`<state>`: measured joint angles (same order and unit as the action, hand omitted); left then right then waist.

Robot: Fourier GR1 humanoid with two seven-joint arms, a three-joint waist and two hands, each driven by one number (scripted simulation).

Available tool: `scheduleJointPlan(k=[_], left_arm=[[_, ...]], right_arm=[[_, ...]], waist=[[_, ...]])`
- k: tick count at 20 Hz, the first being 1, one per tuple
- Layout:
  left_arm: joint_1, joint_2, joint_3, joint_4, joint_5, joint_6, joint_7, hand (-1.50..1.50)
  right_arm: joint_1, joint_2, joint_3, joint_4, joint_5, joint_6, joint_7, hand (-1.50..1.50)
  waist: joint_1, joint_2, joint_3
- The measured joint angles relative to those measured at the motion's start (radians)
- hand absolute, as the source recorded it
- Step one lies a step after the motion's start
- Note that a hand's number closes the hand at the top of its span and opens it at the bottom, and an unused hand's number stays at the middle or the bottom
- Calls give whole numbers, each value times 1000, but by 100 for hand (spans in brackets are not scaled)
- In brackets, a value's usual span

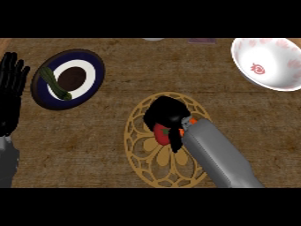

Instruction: Pick the tomato from the placemat and place it in the bowl

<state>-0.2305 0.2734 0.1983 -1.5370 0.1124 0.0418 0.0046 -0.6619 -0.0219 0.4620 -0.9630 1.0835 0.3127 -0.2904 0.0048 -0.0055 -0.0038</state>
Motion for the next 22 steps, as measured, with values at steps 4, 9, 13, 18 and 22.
scheduleJointPlan(k=[4, 9, 13, 18, 22], left_arm=[[-1, -2, 9, 19, 0, -9, -21, 0], [4, 13, 35, 12, 9, -6, -19, 0], [9, 17, 51, 4, 13, 1, -24, 0], [7, 21, 57, -4, 21, -3, -27, 0], [2, 16, 50, -8, 24, -8, -27, 0]], right_arm=[[13, -5, -7, -17, 6, -31, -22, 150], [25, -330, -177, 24, -43, -57, -173, 150], [24, -551, -299, 105, -71, -68, -245, 150], [-4, -767, -447, 210, -130, -98, -350, 150], [-28, -889, -544, 296, -188, -108, -453, 150]], waist=[[-2, 1, 0], [-39, 17, 7], [-58, 38, 13], [-43, 53, 19], [-19, 59, 22]])
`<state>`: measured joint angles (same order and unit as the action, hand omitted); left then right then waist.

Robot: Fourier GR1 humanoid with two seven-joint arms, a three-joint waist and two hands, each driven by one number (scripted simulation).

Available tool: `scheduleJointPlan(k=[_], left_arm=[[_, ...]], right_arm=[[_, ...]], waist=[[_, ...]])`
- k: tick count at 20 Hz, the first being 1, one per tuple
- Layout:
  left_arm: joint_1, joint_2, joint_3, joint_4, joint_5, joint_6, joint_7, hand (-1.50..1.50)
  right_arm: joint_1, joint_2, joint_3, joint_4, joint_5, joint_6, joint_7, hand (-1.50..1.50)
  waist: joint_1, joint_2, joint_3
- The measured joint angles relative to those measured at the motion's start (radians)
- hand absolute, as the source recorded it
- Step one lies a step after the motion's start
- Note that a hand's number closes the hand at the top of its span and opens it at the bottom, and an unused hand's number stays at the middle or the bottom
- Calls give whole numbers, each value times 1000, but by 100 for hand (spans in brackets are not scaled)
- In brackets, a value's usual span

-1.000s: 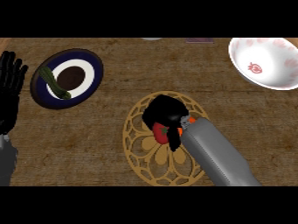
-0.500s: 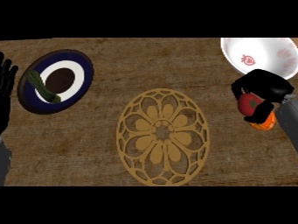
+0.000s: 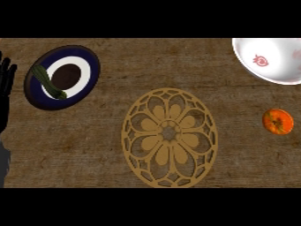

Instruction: Pick the tomato from the placemat and place it in the bowl

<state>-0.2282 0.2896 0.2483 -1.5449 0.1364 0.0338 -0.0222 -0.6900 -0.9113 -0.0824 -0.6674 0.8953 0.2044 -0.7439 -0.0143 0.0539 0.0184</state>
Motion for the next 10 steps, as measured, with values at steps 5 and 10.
scheduleJointPlan(k=[5, 10], left_arm=[[-13, -5, -12, -1, 7, -11, 3, 0], [-25, -7, -24, 3, 9, -22, 6, 0]], right_arm=[[-40, -99, -98, 88, -89, 15, -136, 150], [-83, -160, -162, 159, -176, 38, -189, 150]], waist=[[28, -1, 1], [54, -4, -1]])
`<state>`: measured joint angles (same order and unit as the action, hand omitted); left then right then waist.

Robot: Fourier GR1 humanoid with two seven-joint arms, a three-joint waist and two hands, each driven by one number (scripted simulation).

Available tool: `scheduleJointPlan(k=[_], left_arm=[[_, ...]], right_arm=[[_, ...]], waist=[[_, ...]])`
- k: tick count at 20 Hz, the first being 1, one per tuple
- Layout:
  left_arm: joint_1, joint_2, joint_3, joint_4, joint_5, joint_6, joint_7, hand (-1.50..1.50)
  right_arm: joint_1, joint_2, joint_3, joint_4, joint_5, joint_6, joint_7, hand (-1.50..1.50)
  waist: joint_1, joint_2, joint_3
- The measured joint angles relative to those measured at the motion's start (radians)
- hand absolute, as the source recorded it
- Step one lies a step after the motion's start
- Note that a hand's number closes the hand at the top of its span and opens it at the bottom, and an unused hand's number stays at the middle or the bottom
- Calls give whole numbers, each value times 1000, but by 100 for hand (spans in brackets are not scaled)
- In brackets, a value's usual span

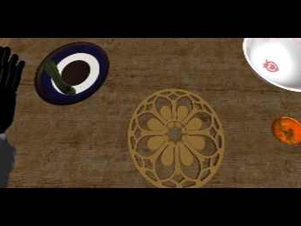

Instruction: Pick the tomato from the placemat and place it in the bowl

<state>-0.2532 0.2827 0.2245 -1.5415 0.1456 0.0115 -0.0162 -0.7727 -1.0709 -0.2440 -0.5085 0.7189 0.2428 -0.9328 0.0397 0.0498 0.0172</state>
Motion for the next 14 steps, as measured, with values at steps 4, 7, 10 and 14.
scheduleJointPlan(k=[4, 7, 10, 14], left_arm=[[-11, -2, -10, 6, -4, -3, 1, 0], [-16, -4, -19, 11, -4, -10, 4, 0], [-20, -5, -24, 17, -5, -15, 2, 0], [-36, -3, -31, 26, -7, -21, 3, 0]], right_arm=[[-33, -24, -20, 43, -64, 50, -18, 150], [-63, -40, -19, 66, -98, 82, -21, 150], [-87, -47, -3, 85, -119, 109, -14, 150], [-125, -53, 35, 94, -131, 144, 0, 150]], waist=[[13, -5, -3], [28, -8, -5], [41, -8, -7], [49, -10, -10]])
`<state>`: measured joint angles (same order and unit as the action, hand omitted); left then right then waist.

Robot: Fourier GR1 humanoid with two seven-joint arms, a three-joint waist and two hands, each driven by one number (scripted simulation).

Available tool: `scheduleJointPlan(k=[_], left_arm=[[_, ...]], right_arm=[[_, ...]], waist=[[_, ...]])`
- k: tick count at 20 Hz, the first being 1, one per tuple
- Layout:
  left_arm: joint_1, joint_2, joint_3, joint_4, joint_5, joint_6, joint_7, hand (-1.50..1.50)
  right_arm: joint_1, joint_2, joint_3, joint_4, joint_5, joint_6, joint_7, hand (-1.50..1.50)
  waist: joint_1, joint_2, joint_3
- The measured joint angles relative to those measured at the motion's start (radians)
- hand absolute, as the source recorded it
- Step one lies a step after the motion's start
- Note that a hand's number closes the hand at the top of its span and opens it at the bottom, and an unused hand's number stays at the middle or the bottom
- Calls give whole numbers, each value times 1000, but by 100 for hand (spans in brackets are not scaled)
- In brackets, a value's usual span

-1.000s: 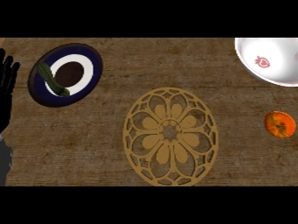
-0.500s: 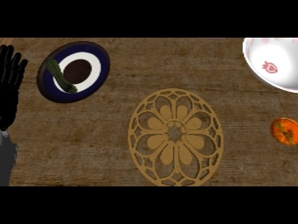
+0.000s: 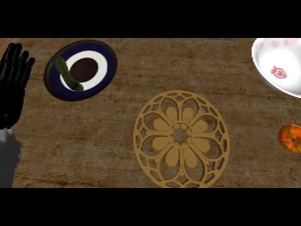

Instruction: Pick the tomato from the placemat and place it in the bowl

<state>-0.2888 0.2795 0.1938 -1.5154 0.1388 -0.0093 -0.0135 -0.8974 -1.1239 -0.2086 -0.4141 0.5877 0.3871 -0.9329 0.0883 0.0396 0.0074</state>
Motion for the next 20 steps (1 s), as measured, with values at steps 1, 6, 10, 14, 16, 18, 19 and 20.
scheduleJointPlan(k=[1, 6, 10, 14, 16, 18, 19, 20], left_arm=[[-5, -2, -4, 1, -2, 1, 2, 0], [-21, 0, -9, 5, -7, 3, 11, 0], [-33, -5, -13, 17, -12, 7, 12, 0], [-42, -6, -12, 30, -12, 9, 15, 0], [-44, -10, -13, 42, -17, 13, 8, 0], [-40, -12, -13, 38, -19, 17, 5, 0], [-36, -10, -11, 39, -17, 14, 6, 0], [-32, -11, -11, 36, -15, 13, 8, 0]], right_arm=[[-9, 2, 11, 2, -1, 5, 3, 150], [-42, 24, 87, 1, 9, 23, 5, 150], [-63, 68, 148, 6, 20, 27, 5, 150], [-81, 114, 206, 20, 36, 24, 6, 150], [-89, 146, 232, 30, 44, 17, 5, 150], [-91, 175, 250, 48, 50, -1, 4, 150], [-94, 190, 259, 59, 58, -16, 4, 150], [-95, 206, 267, 70, 65, -31, 3, 150]], waist=[[3, 0, 0], [9, -3, -2], [7, -4, -3], [5, -5, -3], [1, -5, -3], [1, -6, -3], [0, -7, -3], [-1, -8, -3]])
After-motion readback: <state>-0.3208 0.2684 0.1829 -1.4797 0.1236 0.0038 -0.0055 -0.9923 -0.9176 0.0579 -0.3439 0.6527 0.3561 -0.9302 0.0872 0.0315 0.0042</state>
